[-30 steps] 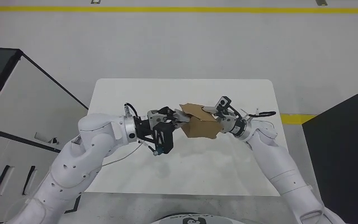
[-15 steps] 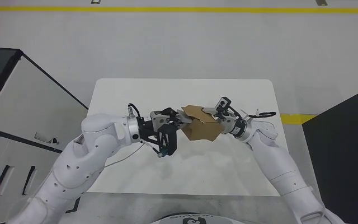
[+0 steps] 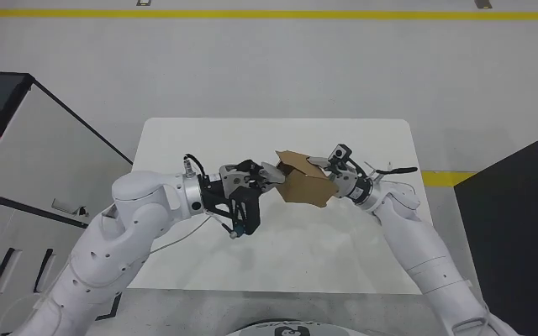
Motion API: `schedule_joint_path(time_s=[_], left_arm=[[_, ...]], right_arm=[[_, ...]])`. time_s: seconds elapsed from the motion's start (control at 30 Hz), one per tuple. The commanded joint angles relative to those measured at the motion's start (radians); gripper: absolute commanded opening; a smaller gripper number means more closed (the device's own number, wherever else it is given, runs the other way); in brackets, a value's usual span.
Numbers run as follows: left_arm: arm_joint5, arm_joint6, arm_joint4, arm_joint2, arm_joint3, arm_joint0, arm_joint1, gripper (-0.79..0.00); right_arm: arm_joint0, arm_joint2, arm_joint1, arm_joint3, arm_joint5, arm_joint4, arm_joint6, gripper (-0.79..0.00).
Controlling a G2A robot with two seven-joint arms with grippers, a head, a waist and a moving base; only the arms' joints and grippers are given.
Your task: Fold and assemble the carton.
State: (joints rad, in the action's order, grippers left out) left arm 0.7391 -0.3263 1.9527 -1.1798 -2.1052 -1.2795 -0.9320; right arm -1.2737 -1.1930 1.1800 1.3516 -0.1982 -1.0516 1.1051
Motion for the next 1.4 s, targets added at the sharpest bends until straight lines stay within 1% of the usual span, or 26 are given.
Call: schedule_joint_path(time_s=[0.0,0.27,0.77,1.17,1.37], left_arm=[[0.002,-0.007,0.012,0.012,-0.003,0.002,0.000,-0.785],[-0.006,0.000,0.052,0.066,0.015,0.030,-0.005,-0.785],[0.006,0.031,0.069,0.115,0.048,0.074,-0.013,-0.785],[0.005,0.037,0.057,0.132,0.075,0.093,-0.017,-0.785],[-0.006,0.035,0.031,0.113,0.087,0.099,-0.018,-0.785]], right_arm=[[0.002,0.004,0.001,-0.002,0.000,-0.002,-0.003,-0.785],[0.013,0.013,0.005,-0.013,0.001,0.000,-0.005,-0.785],[0.026,0.026,0.011,-0.025,0.006,-0.005,-0.017,-0.785],[0.038,0.032,0.017,-0.041,0.007,-0.013,-0.018,-0.785],[0.045,0.028,0.018,-0.057,0.010,-0.016,-0.003,-0.785]])
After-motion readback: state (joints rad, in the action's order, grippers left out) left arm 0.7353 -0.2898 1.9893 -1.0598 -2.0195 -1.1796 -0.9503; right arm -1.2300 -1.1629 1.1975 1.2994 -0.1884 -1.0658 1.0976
